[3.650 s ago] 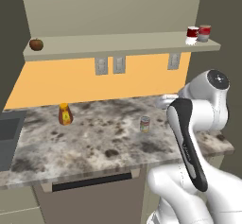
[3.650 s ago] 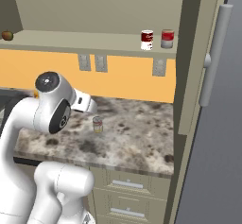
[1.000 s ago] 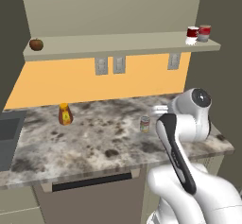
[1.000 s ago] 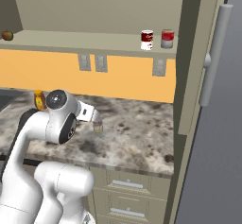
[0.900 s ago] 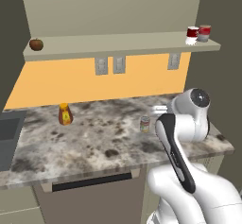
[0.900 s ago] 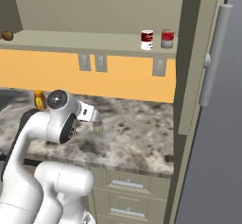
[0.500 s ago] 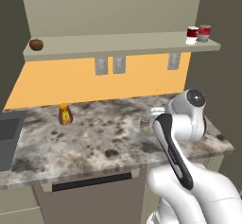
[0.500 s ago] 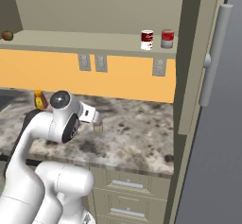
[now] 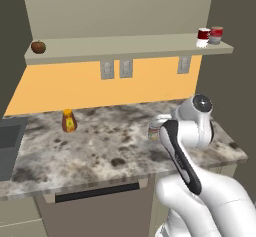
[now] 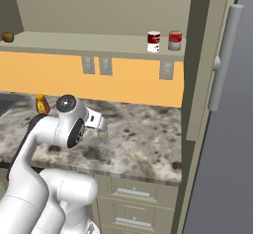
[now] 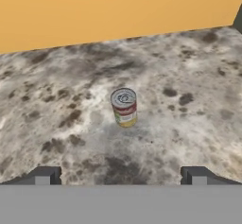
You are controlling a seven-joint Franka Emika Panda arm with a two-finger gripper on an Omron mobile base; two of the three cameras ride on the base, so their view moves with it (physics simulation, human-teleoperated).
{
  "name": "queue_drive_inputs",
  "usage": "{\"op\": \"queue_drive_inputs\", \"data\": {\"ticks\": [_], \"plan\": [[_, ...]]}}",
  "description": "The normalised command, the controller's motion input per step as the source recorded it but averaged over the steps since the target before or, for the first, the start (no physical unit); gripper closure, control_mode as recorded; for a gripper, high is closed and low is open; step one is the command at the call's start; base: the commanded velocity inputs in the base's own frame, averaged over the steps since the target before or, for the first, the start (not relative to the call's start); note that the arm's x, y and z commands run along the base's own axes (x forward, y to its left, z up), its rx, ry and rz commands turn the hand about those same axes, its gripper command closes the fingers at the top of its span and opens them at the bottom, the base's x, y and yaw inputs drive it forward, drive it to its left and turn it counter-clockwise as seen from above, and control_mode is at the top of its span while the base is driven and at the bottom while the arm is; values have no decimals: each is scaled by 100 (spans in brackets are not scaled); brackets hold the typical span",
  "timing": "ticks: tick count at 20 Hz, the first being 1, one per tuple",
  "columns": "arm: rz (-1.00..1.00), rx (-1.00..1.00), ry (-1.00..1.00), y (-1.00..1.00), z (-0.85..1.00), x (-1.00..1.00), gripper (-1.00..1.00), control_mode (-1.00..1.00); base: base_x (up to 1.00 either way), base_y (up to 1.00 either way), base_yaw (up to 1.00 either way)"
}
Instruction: Pick the cans from the counter and place them in their designated side in the cabinet.
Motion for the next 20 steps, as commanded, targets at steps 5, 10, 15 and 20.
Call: {"op": "queue_drive_inputs", "data": {"ticks": [5,10,15,20], "plan": [[0,0,0,2,-8,21,-100,-100,0,0,0],[0,0,1,0,-9,22,-100,-100,0,0,0],[0,0,4,1,-15,25,-100,-100,0,0,0],[0,0,2,2,-14,24,-100,-100,0,0,0]]}}
